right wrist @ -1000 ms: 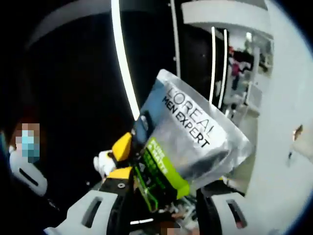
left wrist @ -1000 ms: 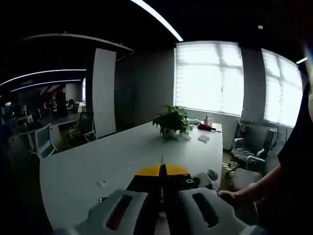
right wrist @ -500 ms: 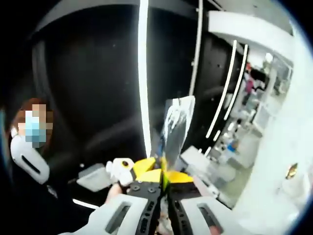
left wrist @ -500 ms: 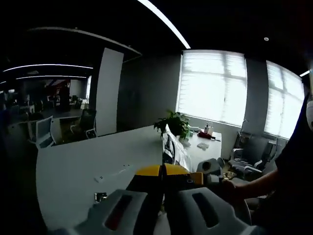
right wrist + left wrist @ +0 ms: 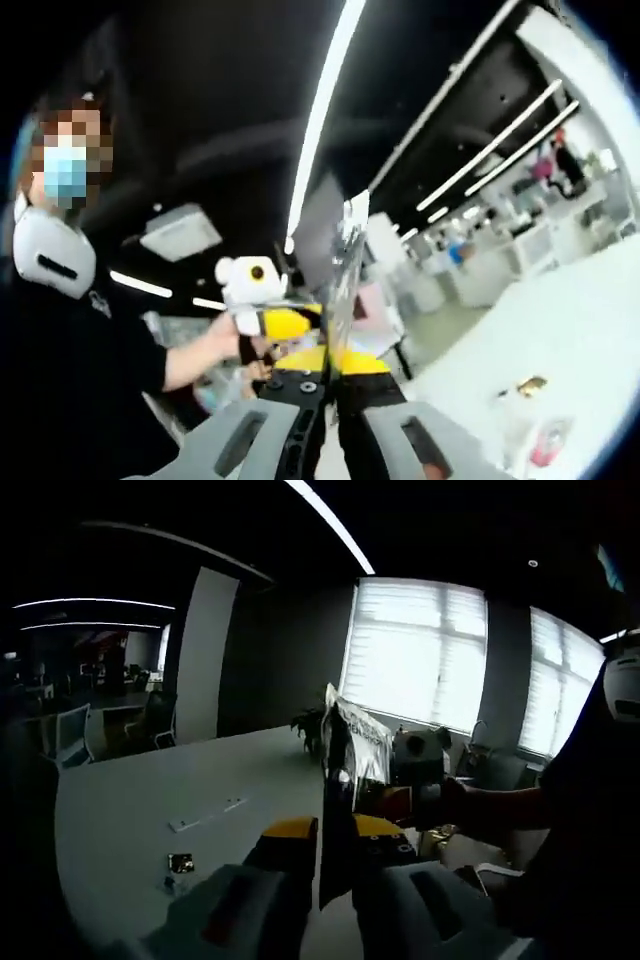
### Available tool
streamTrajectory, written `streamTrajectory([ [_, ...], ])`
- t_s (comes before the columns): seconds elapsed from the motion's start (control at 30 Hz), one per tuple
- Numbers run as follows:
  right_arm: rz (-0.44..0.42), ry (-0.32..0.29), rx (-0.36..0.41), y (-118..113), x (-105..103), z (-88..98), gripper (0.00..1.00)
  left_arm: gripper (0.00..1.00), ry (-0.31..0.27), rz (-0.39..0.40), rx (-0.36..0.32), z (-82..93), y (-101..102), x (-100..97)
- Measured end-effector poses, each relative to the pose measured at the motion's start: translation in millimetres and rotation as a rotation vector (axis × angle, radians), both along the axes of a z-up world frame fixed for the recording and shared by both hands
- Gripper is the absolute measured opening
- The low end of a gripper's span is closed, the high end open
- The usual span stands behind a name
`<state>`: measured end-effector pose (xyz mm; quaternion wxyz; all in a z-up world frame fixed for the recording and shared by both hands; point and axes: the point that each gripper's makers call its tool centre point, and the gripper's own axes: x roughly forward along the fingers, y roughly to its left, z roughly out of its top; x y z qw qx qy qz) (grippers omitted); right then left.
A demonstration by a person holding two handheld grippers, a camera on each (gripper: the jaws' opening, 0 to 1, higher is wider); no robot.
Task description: Arrange the skincare products in the storage area until every visible bottle or jar stands upright without overlapping.
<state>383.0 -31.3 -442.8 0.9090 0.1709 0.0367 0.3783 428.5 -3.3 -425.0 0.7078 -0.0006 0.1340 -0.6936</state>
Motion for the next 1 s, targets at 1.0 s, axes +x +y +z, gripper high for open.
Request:
streamTrajectory([
  [1.0,0.282,0.171,-0.212,54.2,-18.3,-25.5,0.00,0.11,0.253,-0.008,-0.135,-10.5,32.6,-23.0],
])
